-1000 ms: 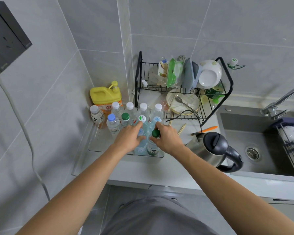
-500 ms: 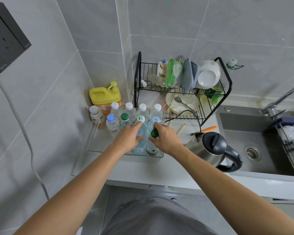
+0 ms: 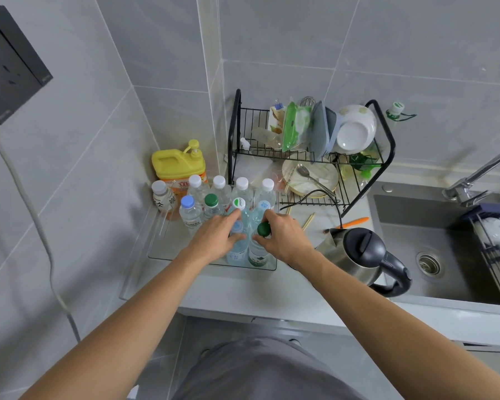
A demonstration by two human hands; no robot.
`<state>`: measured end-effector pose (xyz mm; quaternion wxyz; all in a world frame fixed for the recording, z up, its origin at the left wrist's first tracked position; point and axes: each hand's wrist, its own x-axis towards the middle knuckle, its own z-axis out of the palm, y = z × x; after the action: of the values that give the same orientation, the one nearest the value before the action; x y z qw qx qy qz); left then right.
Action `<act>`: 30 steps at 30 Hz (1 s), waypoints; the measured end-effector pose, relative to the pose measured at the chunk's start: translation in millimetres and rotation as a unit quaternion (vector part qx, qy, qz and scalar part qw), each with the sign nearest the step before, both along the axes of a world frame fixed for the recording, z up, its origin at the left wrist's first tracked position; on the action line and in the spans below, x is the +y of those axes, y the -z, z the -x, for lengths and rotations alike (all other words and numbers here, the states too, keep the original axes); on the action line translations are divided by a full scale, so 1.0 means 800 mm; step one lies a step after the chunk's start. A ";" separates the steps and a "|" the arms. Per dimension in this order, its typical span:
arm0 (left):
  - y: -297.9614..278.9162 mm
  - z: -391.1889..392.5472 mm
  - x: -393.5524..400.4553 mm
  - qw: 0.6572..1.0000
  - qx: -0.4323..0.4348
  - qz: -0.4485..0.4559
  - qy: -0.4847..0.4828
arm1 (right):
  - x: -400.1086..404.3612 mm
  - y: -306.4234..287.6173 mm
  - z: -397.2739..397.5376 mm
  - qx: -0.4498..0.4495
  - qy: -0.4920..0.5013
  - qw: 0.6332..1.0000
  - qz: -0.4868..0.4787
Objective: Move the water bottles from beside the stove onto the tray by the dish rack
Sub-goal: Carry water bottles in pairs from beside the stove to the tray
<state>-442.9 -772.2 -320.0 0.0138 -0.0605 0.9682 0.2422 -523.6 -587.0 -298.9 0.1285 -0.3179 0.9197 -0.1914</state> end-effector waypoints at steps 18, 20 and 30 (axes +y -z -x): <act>-0.053 -0.027 0.044 0.964 0.139 0.157 -0.164 | 0.042 -0.022 -0.002 0.084 -0.003 0.995 0.049; -0.064 -0.018 0.057 0.960 0.159 0.173 -0.150 | 0.056 -0.031 0.002 0.133 0.014 0.989 0.064; -0.113 0.040 0.171 0.971 0.190 0.130 0.073 | 0.202 -0.093 -0.041 0.201 0.207 0.957 0.030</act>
<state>-474.6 -635.2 -229.7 -0.1605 0.0557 0.9781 0.1198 -490.6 -425.2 -224.8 -0.1111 -0.1562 0.9660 -0.1738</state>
